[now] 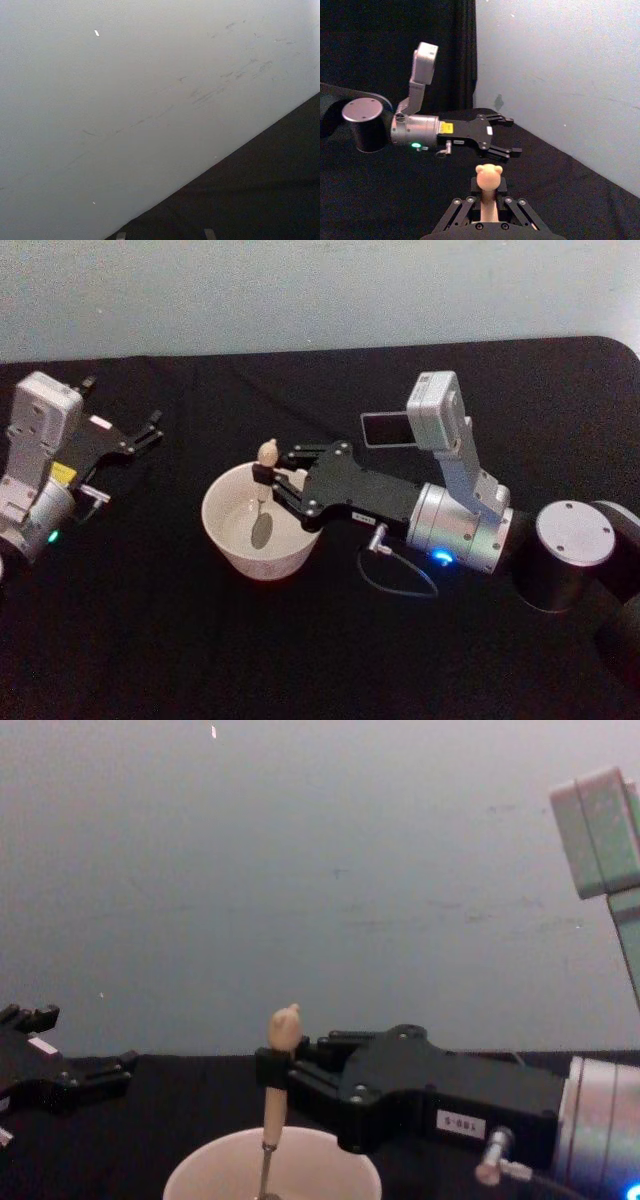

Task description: Pick up the stirring spoon with one hand, stir inside the cup, then place it back in its original position.

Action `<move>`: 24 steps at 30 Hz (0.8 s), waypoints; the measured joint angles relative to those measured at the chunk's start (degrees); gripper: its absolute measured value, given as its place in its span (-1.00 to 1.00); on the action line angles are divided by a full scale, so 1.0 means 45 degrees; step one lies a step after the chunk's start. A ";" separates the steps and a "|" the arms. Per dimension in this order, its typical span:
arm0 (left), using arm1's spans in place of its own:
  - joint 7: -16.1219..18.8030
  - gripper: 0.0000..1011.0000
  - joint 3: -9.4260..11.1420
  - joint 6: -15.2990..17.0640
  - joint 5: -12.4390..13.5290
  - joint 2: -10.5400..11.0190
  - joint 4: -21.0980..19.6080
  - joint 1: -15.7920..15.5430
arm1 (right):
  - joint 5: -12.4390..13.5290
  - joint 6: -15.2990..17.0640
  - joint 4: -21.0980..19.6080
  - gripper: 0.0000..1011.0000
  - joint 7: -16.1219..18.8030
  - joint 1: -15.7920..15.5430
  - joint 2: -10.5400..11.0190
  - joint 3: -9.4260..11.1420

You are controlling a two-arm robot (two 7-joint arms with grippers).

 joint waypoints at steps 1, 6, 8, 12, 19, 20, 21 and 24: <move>0.0000 0.98 0.0001 0.0000 0.0000 0.0000 0.0001 0.0000 | -0.0020 -0.0001 0.0034 -0.66 -0.0024 0.0014 -0.0019 0.0013; 0.0000 0.98 0.0000 0.0000 0.0000 -0.0001 0.0000 0.0000 | -0.0119 -0.0002 0.0211 -0.66 -0.0187 0.0059 -0.0081 0.0143; 0.0000 0.98 0.0001 0.0000 0.0000 0.0000 0.0000 0.0000 | -0.0140 0.0007 0.0240 -0.66 -0.0227 0.0060 -0.0084 0.0183; 0.0000 0.98 0.0000 0.0000 0.0000 0.0000 0.0000 0.0001 | -0.0158 0.0060 0.0238 -0.66 -0.0282 0.0013 -0.0052 0.0294; 0.0000 0.98 0.0000 0.0000 0.0000 0.0000 0.0000 0.0000 | -0.0143 0.0140 0.0060 -0.66 -0.0311 -0.0119 0.0082 0.0468; 0.0000 0.98 0.0001 0.0000 0.0000 0.0000 0.0000 0.0001 | -0.0136 0.0150 0.0027 -0.66 -0.0311 -0.0139 0.0107 0.0492; 0.0000 0.98 0.0001 0.0000 0.0000 0.0000 0.0001 0.0000 | -0.0109 0.0168 -0.0042 -0.66 -0.0309 -0.0181 0.0157 0.0538; 0.0000 0.98 0.0001 0.0000 0.0000 0.0000 0.0001 0.0000 | -0.0064 0.0188 -0.0136 -0.66 -0.0301 -0.0247 0.0236 0.0601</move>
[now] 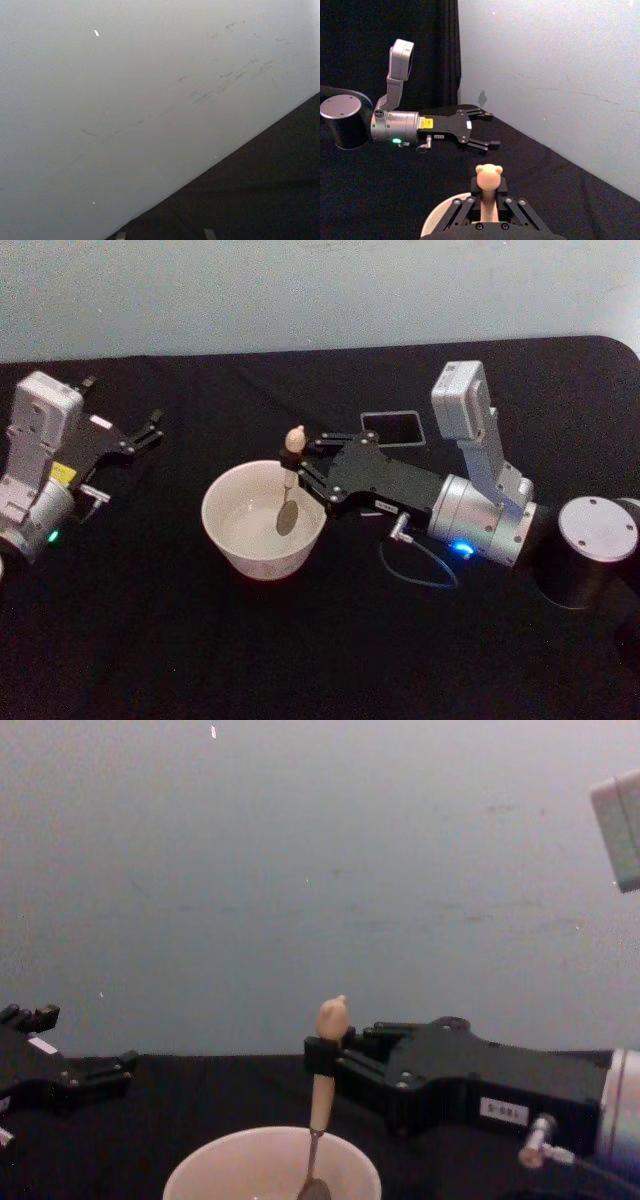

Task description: Pick up the stirring spoon with one hand, stir inside the cup, then place it back in its original position.

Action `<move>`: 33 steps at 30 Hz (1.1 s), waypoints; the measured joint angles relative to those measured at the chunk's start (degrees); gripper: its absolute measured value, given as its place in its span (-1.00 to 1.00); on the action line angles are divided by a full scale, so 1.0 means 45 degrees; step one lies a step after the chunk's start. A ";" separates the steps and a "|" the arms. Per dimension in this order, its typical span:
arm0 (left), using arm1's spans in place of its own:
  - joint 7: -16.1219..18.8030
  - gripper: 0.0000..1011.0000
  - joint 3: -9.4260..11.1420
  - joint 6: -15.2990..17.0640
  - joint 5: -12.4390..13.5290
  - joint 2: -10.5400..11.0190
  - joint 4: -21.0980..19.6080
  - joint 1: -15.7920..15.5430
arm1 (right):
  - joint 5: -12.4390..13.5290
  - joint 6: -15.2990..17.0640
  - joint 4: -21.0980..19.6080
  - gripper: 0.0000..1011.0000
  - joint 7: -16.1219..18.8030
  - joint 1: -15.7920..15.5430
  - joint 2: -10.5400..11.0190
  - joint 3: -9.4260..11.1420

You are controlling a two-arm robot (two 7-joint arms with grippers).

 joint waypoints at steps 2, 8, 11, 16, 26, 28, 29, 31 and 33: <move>0.0000 0.98 -0.0001 0.0000 0.0000 0.0000 -0.0001 0.0000 | 0.0031 0.0020 -0.0103 -0.66 0.0004 -0.0068 0.0082 0.0056; 0.0000 0.98 0.0000 0.0000 0.0000 0.0000 -0.0001 0.0000 | 0.0118 0.0050 -0.0362 -0.66 0.0097 -0.0248 0.0330 0.0134; 0.0000 0.98 -0.0001 0.0000 0.0000 0.0000 0.0000 0.0000 | 0.0122 0.0072 -0.0453 -0.66 0.0155 -0.0322 0.0427 0.0124; 0.0000 0.98 -0.0001 0.0000 0.0000 0.0000 0.0000 0.0000 | 0.0152 0.0116 -0.0573 -0.66 0.0260 -0.0417 0.0513 0.0031; 0.0000 0.98 0.0000 0.0000 0.0001 0.0000 0.0000 0.0001 | 0.0224 0.0133 -0.0714 -0.66 0.0535 -0.0424 0.0500 -0.0280; 0.0000 0.98 -0.0001 0.0000 0.0000 0.0000 -0.0001 0.0001 | 0.0228 0.0130 -0.0708 -0.66 0.0548 -0.0390 0.0458 -0.0325; -0.0001 0.98 -0.0001 0.0000 0.0000 0.0000 0.0000 0.0000 | 0.0236 0.0127 -0.0686 -0.66 0.0568 -0.0355 0.0418 -0.0369; 0.0000 0.98 0.0000 0.0000 0.0000 0.0000 -0.0001 0.0000 | 0.0241 0.0118 -0.0650 -0.66 0.0588 -0.0308 0.0368 -0.0416; 0.0000 0.98 -0.0001 0.0000 0.0000 -0.0001 0.0000 0.0000 | 0.0242 0.0097 -0.0597 -0.66 0.0601 -0.0260 0.0310 -0.0464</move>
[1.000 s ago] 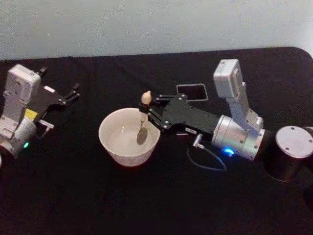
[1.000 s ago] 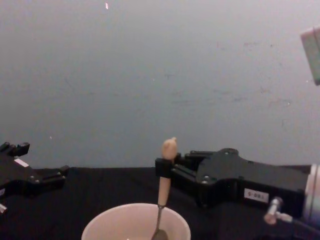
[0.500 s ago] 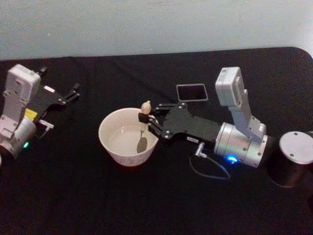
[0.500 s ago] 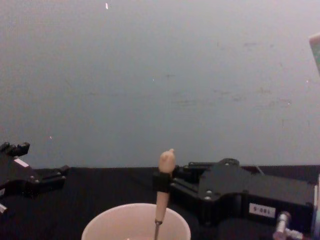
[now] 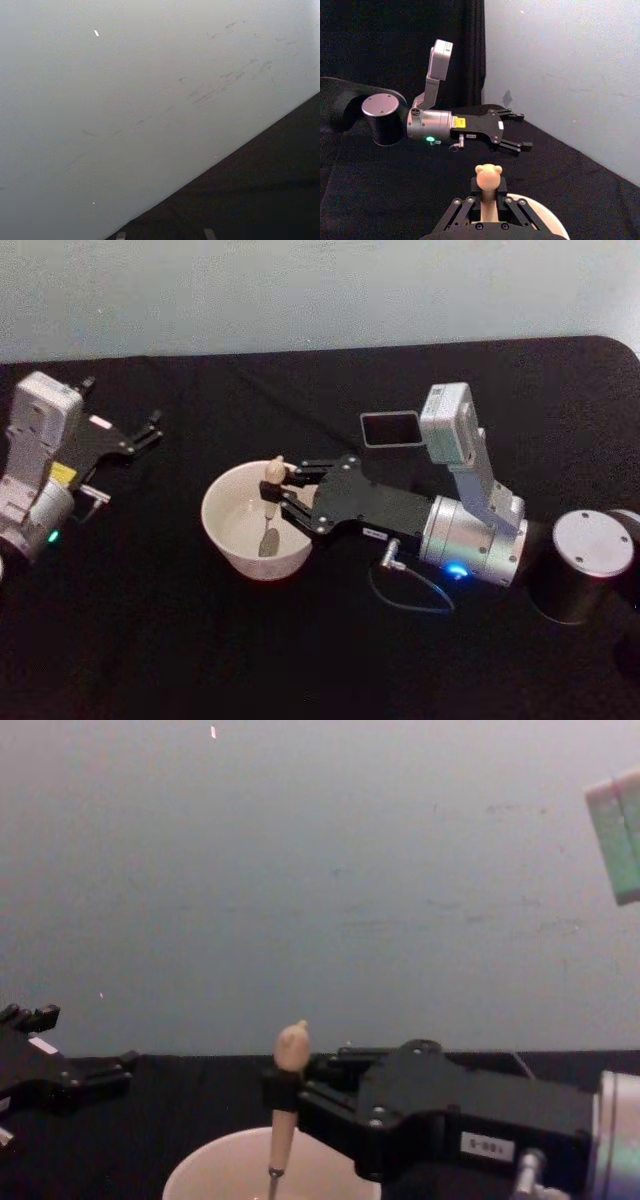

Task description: Pick up the stirring spoon with one hand, stir inside the cup, then place it back in its original position.

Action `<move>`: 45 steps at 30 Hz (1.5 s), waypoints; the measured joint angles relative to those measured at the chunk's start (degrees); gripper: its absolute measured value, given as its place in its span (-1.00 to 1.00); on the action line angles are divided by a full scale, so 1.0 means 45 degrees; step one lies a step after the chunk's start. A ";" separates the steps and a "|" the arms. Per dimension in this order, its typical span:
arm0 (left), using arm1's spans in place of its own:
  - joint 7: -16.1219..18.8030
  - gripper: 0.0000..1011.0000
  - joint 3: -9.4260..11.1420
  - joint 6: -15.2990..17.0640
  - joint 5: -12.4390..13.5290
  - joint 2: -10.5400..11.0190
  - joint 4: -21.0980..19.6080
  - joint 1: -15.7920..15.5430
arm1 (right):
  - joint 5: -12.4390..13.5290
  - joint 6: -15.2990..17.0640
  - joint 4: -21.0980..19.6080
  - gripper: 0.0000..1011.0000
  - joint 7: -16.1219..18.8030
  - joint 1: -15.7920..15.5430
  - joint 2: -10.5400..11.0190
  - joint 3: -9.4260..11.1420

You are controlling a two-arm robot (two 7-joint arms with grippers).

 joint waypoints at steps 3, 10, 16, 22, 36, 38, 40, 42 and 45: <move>0.0000 0.98 0.0000 0.0000 0.0000 0.0001 -0.0001 0.0000 | -0.0024 -0.0053 0.0132 -0.66 0.0003 0.0117 -0.0131 -0.0093; 0.0000 0.98 0.0000 0.0000 0.0000 0.0000 0.0000 0.0000 | -0.0210 -0.0154 0.0591 -0.66 -0.0151 0.0426 -0.0437 -0.0192; 0.0000 0.98 0.0000 0.0000 0.0000 0.0000 0.0000 0.0000 | -0.0323 -0.0215 0.0930 -0.66 -0.0350 0.0620 -0.0634 -0.0127; 0.0000 0.98 0.0000 0.0000 0.0000 0.0000 -0.0001 0.0000 | -0.0360 -0.0254 0.1063 -0.66 -0.0481 0.0694 -0.0726 0.0021; 0.0000 0.98 0.0000 0.0000 0.0000 0.0001 0.0000 0.0000 | -0.0413 -0.0164 0.0929 -0.66 -0.0582 0.0470 -0.0477 0.0322; 0.0000 0.98 0.0000 0.0000 0.0000 0.0001 0.0000 0.0000 | -0.0394 -0.0142 0.0851 -0.66 -0.0582 0.0408 -0.0413 0.0366; 0.0000 0.98 0.0000 0.0000 0.0000 0.0000 0.0000 0.0000 | -0.0341 -0.0107 0.0743 -0.66 -0.0578 0.0324 -0.0334 0.0425; 0.0000 0.98 0.0000 0.0000 0.0000 0.0001 -0.0001 0.0000 | -0.0297 -0.0077 0.0625 -0.66 -0.0571 0.0240 -0.0254 0.0472; 0.0000 0.98 0.0000 0.0000 0.0000 0.0000 -0.0001 0.0000 | -0.0217 -0.0042 0.0464 -0.66 -0.0550 0.0140 -0.0156 0.0518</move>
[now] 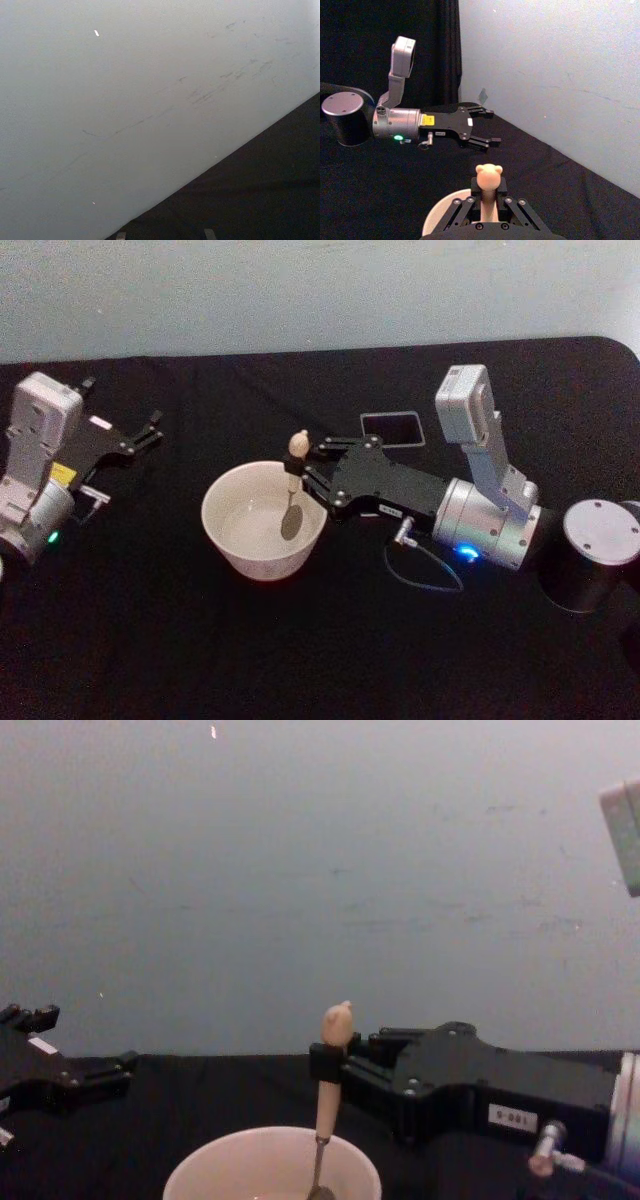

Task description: Pick up the stirring spoon with one hand, stir inside the cup, then place it back in its original position.

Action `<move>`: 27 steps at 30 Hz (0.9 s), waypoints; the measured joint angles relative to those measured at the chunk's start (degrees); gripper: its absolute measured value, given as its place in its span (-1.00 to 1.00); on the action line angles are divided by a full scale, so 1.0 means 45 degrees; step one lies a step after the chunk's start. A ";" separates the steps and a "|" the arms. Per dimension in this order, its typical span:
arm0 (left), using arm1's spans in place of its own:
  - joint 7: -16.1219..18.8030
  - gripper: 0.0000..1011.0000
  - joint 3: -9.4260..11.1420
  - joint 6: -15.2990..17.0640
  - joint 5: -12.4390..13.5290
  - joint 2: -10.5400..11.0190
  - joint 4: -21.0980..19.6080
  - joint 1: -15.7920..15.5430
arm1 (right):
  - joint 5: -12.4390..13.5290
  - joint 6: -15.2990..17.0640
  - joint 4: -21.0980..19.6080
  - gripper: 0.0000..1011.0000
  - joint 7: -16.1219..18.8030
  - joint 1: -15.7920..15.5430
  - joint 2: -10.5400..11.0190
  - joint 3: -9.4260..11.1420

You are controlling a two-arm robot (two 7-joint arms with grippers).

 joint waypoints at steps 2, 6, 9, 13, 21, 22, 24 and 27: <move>0.0000 0.98 0.0000 0.0000 0.0000 0.0000 0.0001 0.0000 | 0.0037 0.0020 -0.0072 -0.66 0.0029 -0.0047 0.0041 0.0014; 0.0000 0.98 0.0000 0.0000 -0.0001 0.0000 0.0001 0.0000 | 0.0110 0.0061 -0.0241 -0.66 0.0112 -0.0144 0.0128 -0.0002; 0.0000 0.98 0.0000 0.0000 0.0000 0.0000 0.0000 0.0000 | 0.0141 0.0087 -0.0326 -0.66 0.0182 -0.0190 0.0162 -0.0072; 0.0000 0.98 0.0000 0.0000 0.0000 0.0000 0.0000 0.0000 | 0.0158 0.0095 -0.0367 -0.66 0.0242 -0.0206 0.0146 -0.0182; 0.0000 0.98 0.0000 0.0000 0.0000 0.0000 0.0001 0.0000 | 0.0182 0.0011 -0.0304 -0.66 0.0289 -0.0018 -0.0133 -0.0380; 0.0000 0.98 0.0000 0.0000 0.0000 0.0000 0.0000 0.0000 | 0.0182 0.0011 -0.0304 -0.66 0.0289 -0.0018 -0.0133 -0.0380; 0.0000 0.98 0.0000 0.0000 0.0000 0.0000 0.0000 0.0000 | 0.0164 -0.0057 -0.0227 -0.66 0.0286 0.0055 -0.0222 -0.0433; 0.0000 0.98 0.0000 0.0000 0.0000 0.0000 0.0000 0.0000 | 0.0072 -0.0160 -0.0058 -0.66 0.0262 0.0194 -0.0374 -0.0521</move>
